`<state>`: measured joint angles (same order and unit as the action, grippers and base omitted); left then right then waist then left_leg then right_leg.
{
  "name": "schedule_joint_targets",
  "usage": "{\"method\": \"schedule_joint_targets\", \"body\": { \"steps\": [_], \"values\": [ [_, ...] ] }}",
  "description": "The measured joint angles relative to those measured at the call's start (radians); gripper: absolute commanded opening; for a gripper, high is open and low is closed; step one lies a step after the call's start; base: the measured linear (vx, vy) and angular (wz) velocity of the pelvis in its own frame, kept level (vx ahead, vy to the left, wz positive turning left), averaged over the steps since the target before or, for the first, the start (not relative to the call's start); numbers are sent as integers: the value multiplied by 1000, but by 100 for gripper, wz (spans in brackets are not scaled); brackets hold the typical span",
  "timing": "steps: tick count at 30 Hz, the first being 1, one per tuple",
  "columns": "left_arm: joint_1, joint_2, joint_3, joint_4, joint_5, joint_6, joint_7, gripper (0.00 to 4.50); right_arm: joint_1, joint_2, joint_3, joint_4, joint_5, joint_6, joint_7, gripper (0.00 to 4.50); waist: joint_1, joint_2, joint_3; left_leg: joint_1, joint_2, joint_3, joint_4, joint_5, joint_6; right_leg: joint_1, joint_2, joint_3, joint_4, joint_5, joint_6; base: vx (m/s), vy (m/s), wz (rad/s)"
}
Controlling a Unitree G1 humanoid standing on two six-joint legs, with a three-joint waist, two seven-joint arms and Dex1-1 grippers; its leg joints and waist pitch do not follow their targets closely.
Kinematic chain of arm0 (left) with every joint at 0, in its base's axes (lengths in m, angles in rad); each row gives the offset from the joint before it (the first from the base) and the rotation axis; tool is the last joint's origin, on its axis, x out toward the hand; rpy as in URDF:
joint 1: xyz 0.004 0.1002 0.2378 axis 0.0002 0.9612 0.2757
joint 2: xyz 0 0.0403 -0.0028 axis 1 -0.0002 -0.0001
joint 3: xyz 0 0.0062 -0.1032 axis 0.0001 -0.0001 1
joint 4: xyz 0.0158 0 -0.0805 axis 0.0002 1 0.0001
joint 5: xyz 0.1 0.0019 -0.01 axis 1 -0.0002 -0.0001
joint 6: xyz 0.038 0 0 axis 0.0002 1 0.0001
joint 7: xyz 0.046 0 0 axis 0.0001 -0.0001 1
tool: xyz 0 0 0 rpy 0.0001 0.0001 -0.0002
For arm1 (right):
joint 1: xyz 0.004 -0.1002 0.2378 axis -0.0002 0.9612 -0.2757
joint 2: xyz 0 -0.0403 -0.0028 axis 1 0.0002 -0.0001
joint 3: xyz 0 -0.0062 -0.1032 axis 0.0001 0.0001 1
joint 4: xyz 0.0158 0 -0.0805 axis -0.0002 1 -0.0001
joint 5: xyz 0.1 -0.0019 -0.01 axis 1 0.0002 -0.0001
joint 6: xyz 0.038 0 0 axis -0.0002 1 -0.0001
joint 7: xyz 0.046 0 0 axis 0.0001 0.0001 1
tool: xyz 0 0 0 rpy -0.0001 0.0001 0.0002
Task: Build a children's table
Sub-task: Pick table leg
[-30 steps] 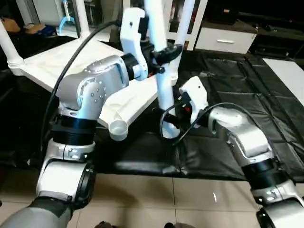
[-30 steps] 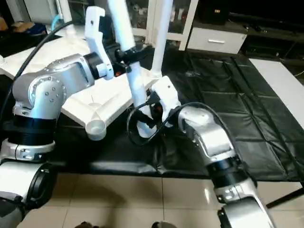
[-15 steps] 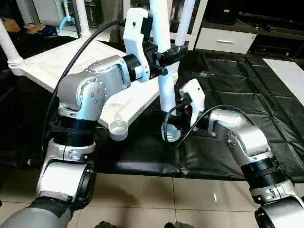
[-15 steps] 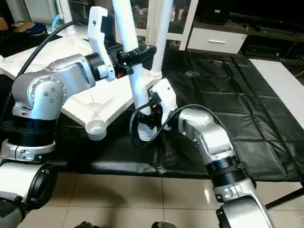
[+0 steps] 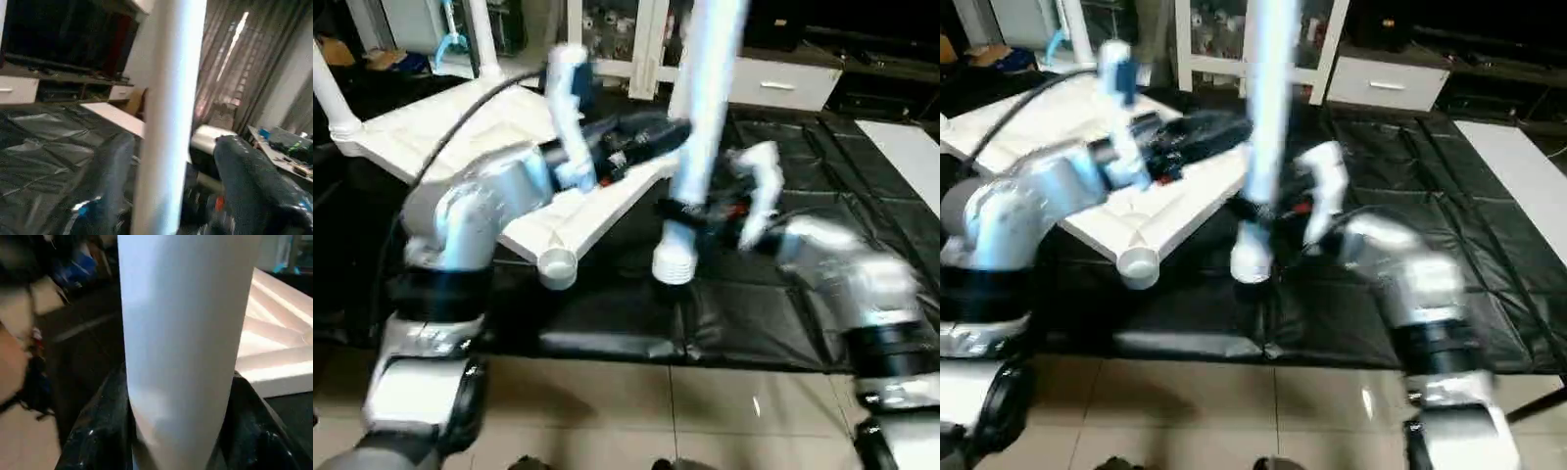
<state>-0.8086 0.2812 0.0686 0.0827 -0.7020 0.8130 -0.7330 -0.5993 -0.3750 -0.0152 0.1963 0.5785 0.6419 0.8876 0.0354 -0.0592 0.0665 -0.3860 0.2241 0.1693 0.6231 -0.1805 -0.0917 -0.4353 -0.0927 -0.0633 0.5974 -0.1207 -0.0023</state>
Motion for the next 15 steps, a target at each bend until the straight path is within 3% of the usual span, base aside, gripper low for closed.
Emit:
{"method": "schedule_joint_targets", "body": {
  "steps": [6,11,15],
  "values": [
    [-5,-30,72,21,-83,1,-47,335,41,-122,-15,-37,119,149,215,183,6,0,0,1,0,0,0,0,0,1,0,0,0,1,-1,0,0,0],
    [-28,-35,100,20,-192,87,-103,335,74,-213,27,-39,134,207,358,183,10,0,0,2,0,0,0,0,0,1,0,0,1,1,-1,0,0,0],
    [-28,-25,55,-19,-239,166,-157,335,94,-264,79,-76,134,224,437,183,11,0,0,2,0,0,0,0,0,0,0,0,2,-1,1,0,0,0]
  ]
}}
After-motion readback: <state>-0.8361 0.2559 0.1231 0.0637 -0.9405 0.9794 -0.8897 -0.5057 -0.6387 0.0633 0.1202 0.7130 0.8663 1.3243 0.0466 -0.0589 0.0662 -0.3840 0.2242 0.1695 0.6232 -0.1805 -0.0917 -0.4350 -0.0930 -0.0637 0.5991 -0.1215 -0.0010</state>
